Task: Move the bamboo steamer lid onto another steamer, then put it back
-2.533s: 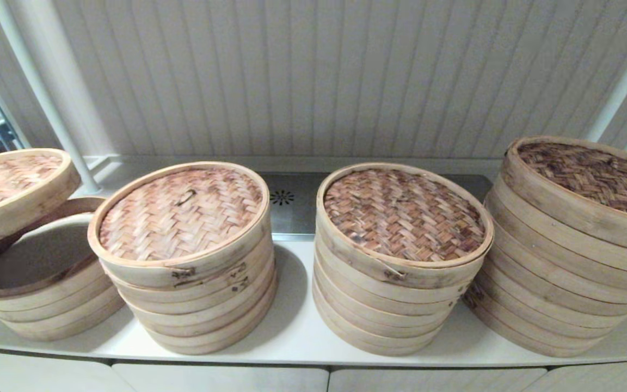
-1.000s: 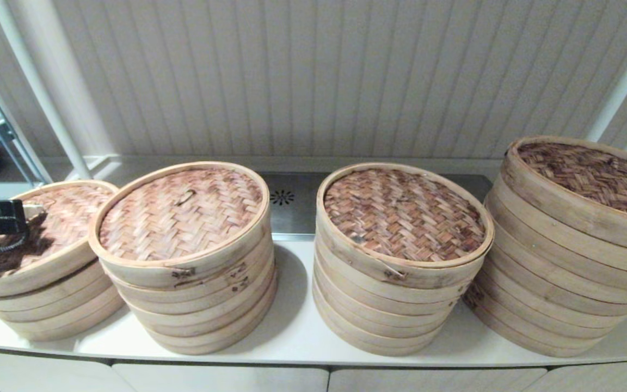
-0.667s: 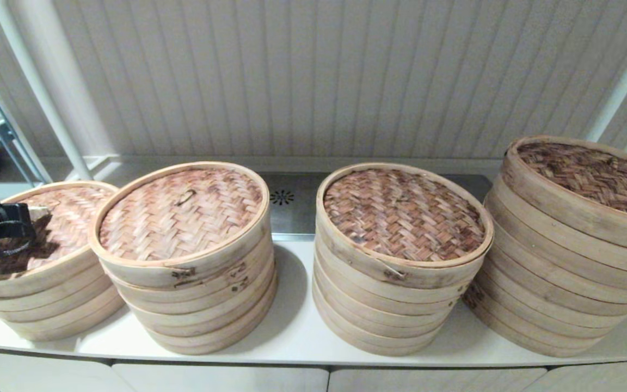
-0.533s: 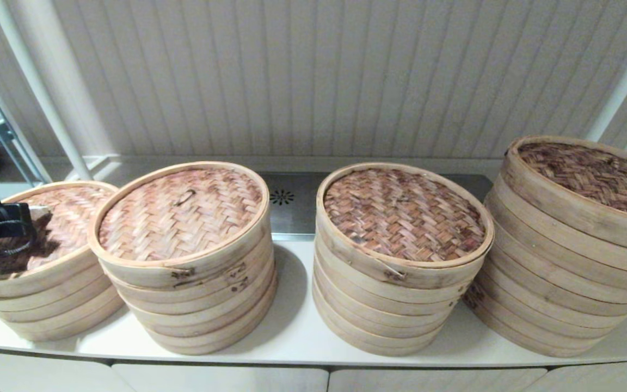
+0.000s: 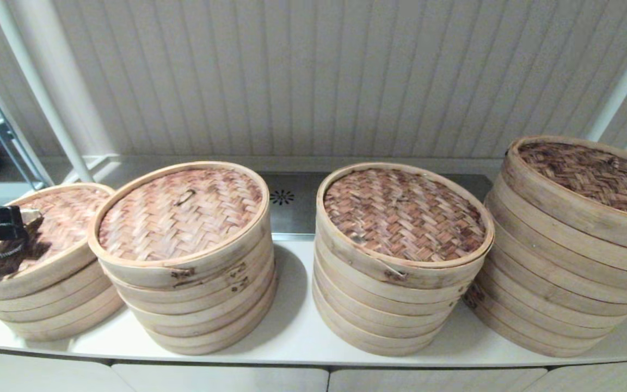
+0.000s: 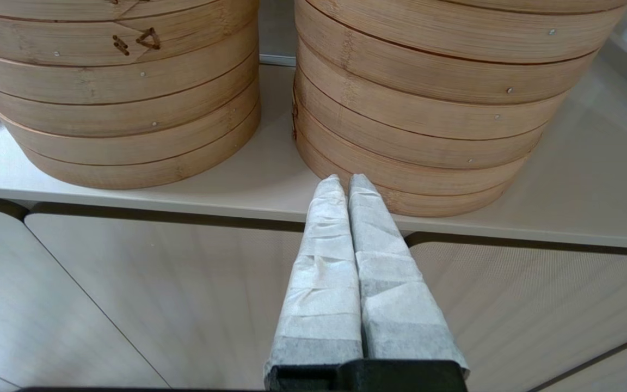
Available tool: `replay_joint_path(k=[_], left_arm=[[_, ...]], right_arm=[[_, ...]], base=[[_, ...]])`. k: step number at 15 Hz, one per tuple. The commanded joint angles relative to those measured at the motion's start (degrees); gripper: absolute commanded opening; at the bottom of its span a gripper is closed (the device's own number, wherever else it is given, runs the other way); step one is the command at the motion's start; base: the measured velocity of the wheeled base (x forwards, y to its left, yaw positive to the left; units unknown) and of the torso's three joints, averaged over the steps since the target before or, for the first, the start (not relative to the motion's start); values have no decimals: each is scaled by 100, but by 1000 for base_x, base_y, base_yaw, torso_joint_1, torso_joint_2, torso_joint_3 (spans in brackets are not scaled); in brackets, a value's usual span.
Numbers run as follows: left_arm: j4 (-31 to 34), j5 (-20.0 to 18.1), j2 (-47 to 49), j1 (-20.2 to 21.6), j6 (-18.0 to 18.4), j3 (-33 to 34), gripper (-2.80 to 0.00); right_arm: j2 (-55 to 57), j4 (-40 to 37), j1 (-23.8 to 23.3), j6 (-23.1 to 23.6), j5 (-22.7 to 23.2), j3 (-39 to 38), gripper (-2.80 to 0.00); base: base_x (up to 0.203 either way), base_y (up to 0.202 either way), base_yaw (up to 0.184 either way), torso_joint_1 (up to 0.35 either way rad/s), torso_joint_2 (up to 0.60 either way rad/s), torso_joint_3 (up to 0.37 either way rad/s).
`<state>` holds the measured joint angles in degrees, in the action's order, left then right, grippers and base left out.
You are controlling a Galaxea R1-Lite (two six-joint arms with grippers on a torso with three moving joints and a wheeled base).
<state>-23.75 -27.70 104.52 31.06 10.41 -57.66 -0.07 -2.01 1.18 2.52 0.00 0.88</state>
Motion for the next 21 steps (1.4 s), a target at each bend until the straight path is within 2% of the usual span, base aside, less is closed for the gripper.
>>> replay_joint_path(k=[1,7,8,9,13,16,21], left_arm=[[-16,-16,-6,5,13,63,-280],[-16,-32,-144,-14,5,150,-280],[-8,-25,-177,-13,22,176,-64],[-10,-25,-187,-16,26,199,0],[7,-43,-440,-13,-25,130,0],[47,-66,-1027,-11,-55,204,0],[65,-291,-2550,-98,-382,929,0]], right_arm=[[-37,-1,5,3,0,0,-280],[-37,-1,-3,0,0,0,-280],[-37,-1,5,3,0,0,-280],[-37,-1,5,3,0,0,-280],[-37,-1,-2,3,0,0,-280],[-37,-1,3,3,0,0,-280],[-37,-1,5,3,0,0,-280]], base=[[0,0,0,0,0,0],[0,0,0,0,0,0],[0,0,0,0,0,0],[0,0,0,0,0,0],[0,0,0,0,0,0],[0,0,0,0,0,0],[0,0,0,0,0,0]])
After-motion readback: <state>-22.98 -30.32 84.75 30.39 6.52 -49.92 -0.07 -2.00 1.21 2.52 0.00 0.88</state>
